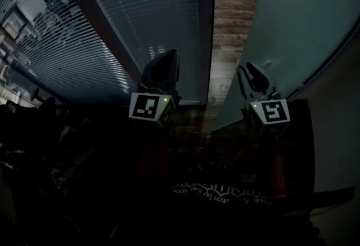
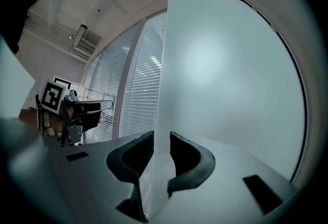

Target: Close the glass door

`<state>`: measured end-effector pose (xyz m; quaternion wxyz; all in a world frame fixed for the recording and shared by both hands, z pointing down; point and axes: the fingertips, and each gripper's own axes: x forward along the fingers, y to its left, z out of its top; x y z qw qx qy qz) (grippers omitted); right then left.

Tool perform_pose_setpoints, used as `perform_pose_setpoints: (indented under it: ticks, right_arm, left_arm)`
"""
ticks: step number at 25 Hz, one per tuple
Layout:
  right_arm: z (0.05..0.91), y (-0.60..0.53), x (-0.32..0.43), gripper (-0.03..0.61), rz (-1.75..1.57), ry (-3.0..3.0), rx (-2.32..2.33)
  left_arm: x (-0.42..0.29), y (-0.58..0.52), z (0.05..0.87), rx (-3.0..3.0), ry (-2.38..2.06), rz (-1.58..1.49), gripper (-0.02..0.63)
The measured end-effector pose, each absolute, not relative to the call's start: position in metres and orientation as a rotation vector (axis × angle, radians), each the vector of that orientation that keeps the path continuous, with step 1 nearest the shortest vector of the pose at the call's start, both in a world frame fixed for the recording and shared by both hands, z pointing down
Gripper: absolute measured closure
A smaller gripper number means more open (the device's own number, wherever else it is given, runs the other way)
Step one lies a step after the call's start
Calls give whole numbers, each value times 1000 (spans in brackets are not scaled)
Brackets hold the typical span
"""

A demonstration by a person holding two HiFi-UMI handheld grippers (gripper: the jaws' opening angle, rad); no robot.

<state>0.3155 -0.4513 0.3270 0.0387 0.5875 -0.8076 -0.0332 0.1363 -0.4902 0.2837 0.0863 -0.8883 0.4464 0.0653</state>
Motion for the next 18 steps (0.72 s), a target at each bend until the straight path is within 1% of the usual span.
perform_pose_setpoints:
  ticks: [6,9,18]
  right_arm:
    - [329,-481,320,486,-182,-2396,1770]
    - [332,-496,333,486,-144,-2358,1831]
    - [332,-517,331,486,-131,-2381,1820]
  left_arm:
    - [136,-516,283,-2632,1349,192,612]
    - [134,-527,284,-2628,1364,193,612]
    - [134,-541,286,-2619,1387,196,612]
